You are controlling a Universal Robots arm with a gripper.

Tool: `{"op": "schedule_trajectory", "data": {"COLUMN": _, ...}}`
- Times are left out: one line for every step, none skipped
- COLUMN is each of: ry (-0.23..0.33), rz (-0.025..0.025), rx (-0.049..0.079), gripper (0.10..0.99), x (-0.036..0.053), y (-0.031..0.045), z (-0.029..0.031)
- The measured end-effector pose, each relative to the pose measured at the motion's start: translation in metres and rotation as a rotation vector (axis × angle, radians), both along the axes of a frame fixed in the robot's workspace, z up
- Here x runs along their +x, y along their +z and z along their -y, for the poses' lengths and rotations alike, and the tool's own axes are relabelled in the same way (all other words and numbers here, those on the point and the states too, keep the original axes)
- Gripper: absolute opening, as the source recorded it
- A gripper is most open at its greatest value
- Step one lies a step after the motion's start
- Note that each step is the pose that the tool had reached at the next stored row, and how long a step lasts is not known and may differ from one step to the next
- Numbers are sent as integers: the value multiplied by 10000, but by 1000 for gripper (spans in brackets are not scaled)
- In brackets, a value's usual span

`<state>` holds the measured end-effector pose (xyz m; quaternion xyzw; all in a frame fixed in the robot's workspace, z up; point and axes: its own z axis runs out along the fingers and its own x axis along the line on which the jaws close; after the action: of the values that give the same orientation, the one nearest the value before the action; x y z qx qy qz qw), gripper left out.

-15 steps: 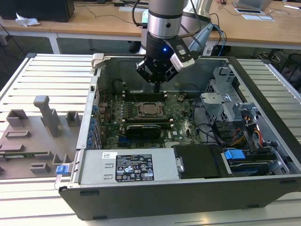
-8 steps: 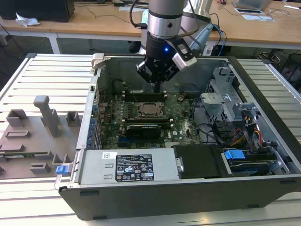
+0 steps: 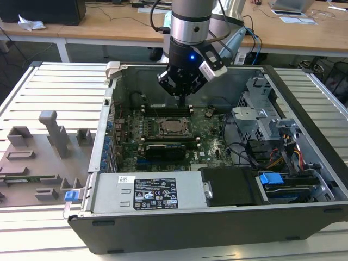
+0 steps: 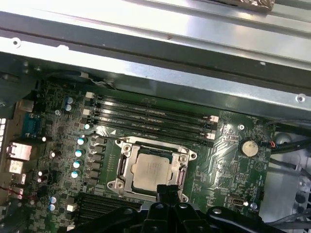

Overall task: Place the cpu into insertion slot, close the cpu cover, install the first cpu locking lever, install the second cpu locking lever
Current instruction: 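Install the first cpu locking lever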

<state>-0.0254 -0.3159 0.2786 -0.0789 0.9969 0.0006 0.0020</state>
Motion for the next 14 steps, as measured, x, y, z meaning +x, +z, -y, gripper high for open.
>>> {"op": "schedule_trajectory", "data": {"ry": -177, "rz": 0, "rx": 0, "gripper": 106, "x": 0, "y": -2, "z": 0}}
{"op": "schedule_trajectory", "data": {"ry": -334, "rz": 0, "rx": -1, "gripper": 106, "x": 0, "y": -3, "z": 0}}
{"op": "schedule_trajectory", "data": {"ry": -479, "rz": 0, "rx": -2, "gripper": 106, "x": 0, "y": -4, "z": 0}}
{"op": "schedule_trajectory", "data": {"ry": -689, "rz": 0, "rx": -4, "gripper": 106, "x": 0, "y": -7, "z": 0}}
{"op": "schedule_trajectory", "data": {"ry": -788, "rz": 0, "rx": -5, "gripper": 106, "x": 0, "y": -7, "z": 0}}
{"op": "schedule_trajectory", "data": {"ry": -789, "rz": 0, "rx": -5, "gripper": 106, "x": 0, "y": -7, "z": 0}}
{"op": "schedule_trajectory", "data": {"ry": -789, "rz": 1, "rx": -4, "gripper": 106, "x": 0, "y": -8, "z": 0}}
{"op": "schedule_trajectory", "data": {"ry": -790, "rz": 1, "rx": -4, "gripper": 106, "x": -1, "y": -8, "z": 0}}
{"op": "schedule_trajectory", "data": {"ry": -789, "rz": 2, "rx": -3, "gripper": 106, "x": -36, "y": -9, "z": -1}}
{"op": "schedule_trajectory", "data": {"ry": -789, "rz": 1, "rx": -5, "gripper": 106, "x": -92, "y": -10, "z": 0}}
{"op": "schedule_trajectory", "data": {"ry": -790, "rz": 2, "rx": -5, "gripper": 106, "x": -137, "y": -12, "z": 0}}
{"op": "schedule_trajectory", "data": {"ry": -788, "rz": 2, "rx": -5, "gripper": 106, "x": -171, "y": -13, "z": 0}}
{"op": "schedule_trajectory", "data": {"ry": -791, "rz": 3, "rx": -5, "gripper": 106, "x": -210, "y": -14, "z": -1}}
{"op": "schedule_trajectory", "data": {"ry": -789, "rz": 2, "rx": -5, "gripper": 106, "x": -285, "y": -17, "z": -2}}
